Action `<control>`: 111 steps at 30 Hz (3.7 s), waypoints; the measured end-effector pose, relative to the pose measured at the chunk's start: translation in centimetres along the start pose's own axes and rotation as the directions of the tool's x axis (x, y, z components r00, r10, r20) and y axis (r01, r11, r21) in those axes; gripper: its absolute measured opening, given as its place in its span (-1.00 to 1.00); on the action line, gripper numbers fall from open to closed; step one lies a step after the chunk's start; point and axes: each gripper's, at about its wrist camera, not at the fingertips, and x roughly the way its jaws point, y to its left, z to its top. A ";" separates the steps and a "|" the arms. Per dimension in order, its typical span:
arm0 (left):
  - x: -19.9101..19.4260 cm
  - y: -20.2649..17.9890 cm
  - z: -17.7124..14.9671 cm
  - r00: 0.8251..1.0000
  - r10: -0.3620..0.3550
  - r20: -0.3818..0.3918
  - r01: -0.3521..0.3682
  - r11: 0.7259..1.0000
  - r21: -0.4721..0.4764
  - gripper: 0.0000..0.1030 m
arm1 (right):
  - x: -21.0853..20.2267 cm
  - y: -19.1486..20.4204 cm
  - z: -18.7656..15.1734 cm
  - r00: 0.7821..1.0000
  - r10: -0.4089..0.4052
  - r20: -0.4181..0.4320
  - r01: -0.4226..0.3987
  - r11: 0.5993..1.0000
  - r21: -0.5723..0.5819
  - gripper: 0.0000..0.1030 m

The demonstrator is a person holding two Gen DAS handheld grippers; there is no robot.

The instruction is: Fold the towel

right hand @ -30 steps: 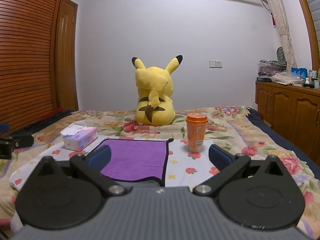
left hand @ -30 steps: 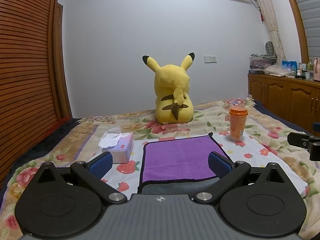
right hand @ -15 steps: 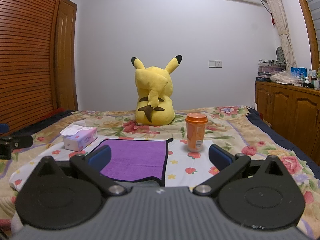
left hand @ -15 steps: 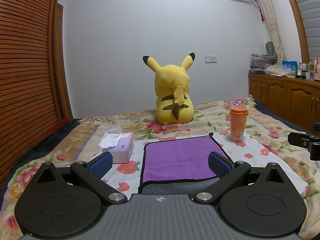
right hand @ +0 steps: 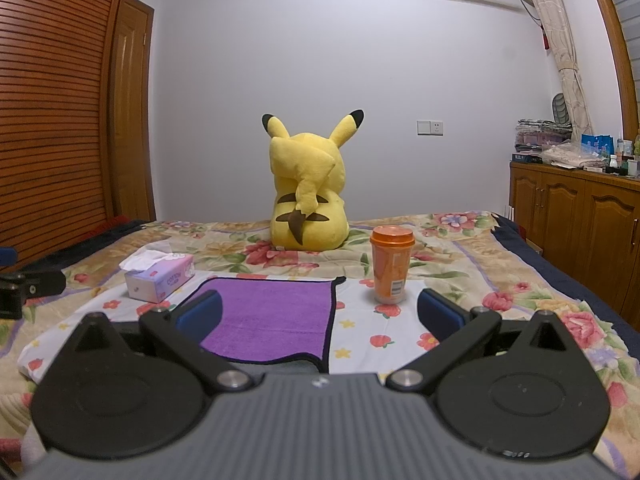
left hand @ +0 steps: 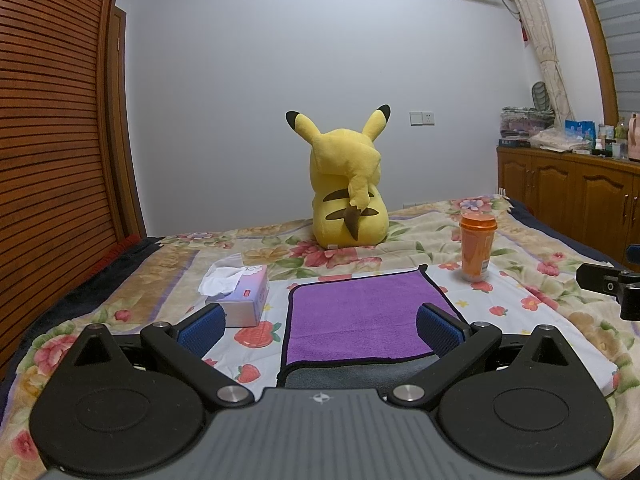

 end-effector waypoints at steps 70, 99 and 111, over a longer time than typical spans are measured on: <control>4.9 -0.1 -1.0 0.984 -0.020 -0.178 0.031 0.998 0.057 1.00 | 2.9 0.5 -0.5 0.995 -0.007 -0.104 0.003 0.999 -0.038 1.00; 11.7 1.0 -0.7 0.964 -0.010 -0.264 0.035 0.995 0.089 1.00 | 10.0 0.4 -0.4 0.985 0.030 -0.172 -0.035 0.999 -0.027 1.00; 15.3 2.5 -1.0 0.954 0.004 -0.300 0.025 0.995 0.093 1.00 | 13.3 0.5 -0.7 0.974 0.068 -0.218 -0.074 0.997 -0.017 1.00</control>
